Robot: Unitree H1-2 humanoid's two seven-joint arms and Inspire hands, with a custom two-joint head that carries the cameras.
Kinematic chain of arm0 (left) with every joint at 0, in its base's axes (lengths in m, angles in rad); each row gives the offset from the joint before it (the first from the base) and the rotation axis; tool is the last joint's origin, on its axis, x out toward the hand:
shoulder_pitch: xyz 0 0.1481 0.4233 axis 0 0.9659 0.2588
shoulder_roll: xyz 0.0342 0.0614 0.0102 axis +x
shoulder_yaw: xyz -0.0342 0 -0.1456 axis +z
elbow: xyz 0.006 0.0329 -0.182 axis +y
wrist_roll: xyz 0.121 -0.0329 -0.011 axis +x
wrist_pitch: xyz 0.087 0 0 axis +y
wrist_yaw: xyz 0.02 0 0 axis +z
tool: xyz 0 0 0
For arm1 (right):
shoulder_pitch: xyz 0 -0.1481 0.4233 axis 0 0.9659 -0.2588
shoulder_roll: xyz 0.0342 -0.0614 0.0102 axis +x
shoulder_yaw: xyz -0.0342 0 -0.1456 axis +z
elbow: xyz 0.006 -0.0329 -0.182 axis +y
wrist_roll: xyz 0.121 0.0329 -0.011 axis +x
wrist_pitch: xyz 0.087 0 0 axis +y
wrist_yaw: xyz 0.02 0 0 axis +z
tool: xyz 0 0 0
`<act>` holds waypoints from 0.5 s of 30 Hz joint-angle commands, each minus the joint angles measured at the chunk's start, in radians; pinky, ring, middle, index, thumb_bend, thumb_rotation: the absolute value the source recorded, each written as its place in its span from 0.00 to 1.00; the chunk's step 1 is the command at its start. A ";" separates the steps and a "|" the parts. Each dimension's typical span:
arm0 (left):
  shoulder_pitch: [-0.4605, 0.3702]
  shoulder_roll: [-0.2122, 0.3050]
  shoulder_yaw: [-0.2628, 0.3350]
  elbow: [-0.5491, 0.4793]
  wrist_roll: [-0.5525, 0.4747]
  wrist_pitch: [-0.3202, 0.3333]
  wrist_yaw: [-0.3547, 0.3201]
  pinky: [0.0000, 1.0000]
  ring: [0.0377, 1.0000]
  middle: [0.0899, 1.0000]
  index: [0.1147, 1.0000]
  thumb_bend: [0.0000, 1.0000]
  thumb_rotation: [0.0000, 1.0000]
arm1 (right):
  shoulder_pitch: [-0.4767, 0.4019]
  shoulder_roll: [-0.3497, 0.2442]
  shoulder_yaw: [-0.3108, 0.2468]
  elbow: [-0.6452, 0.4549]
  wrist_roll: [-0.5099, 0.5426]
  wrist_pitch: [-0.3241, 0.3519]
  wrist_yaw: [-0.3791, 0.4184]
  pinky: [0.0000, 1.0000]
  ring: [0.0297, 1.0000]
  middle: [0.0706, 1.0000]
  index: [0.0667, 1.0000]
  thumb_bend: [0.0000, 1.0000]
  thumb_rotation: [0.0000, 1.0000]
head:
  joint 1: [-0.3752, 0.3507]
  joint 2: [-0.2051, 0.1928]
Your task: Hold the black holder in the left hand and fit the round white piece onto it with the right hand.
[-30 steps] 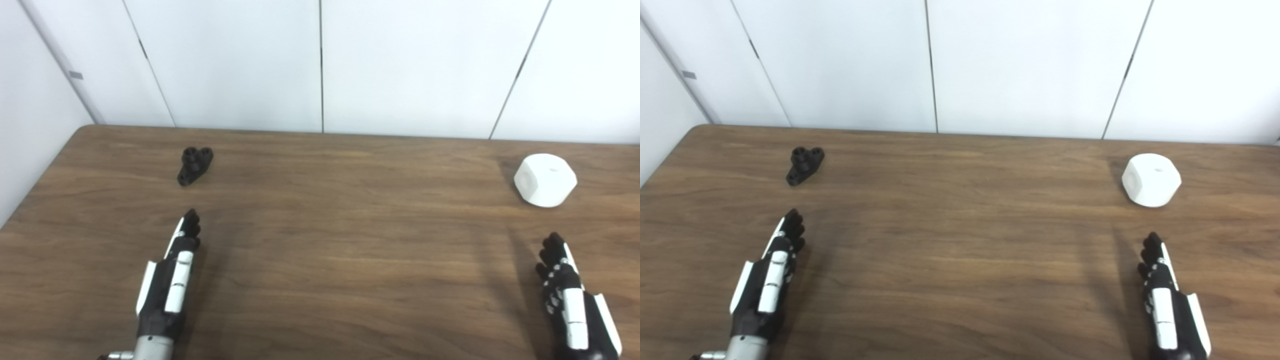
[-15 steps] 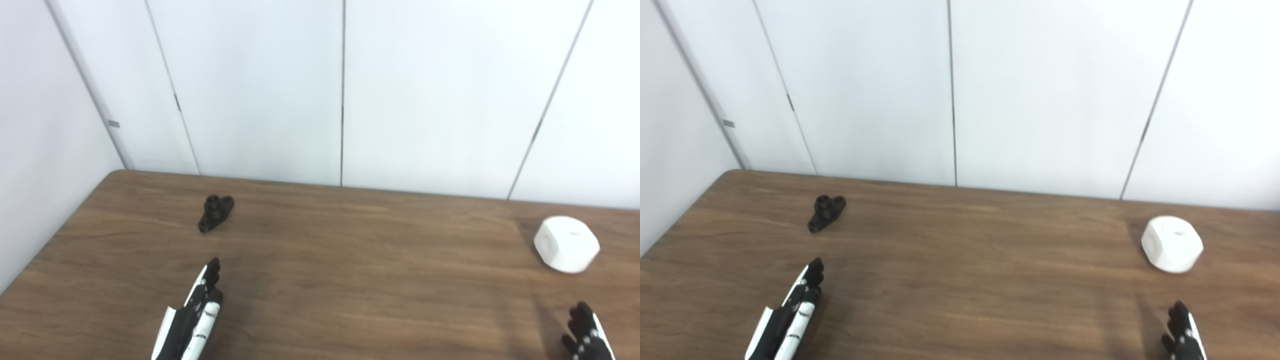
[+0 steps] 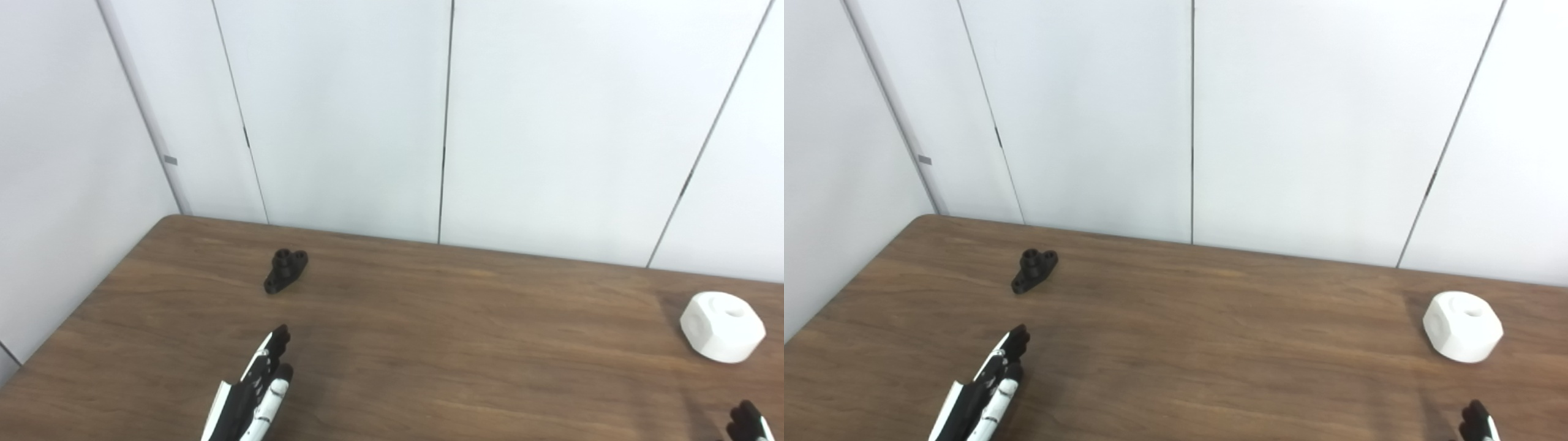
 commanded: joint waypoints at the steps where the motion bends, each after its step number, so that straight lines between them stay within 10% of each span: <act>1: -0.014 -0.027 0.004 -0.025 0.041 0.000 0.032 0.94 0.95 0.94 0.93 0.56 0.69 | -0.009 -0.008 -0.012 -0.019 -0.002 -0.013 -0.002 1.00 1.00 1.00 1.00 0.53 1.00 | -0.004 0.004; 15: -0.243 0.030 0.044 -0.279 0.449 0.512 0.089 0.88 0.91 0.90 0.87 0.70 0.34 | -0.012 0.000 -0.013 -0.009 -0.017 -0.023 -0.008 1.00 1.00 0.99 1.00 0.51 1.00 | -0.023 0.013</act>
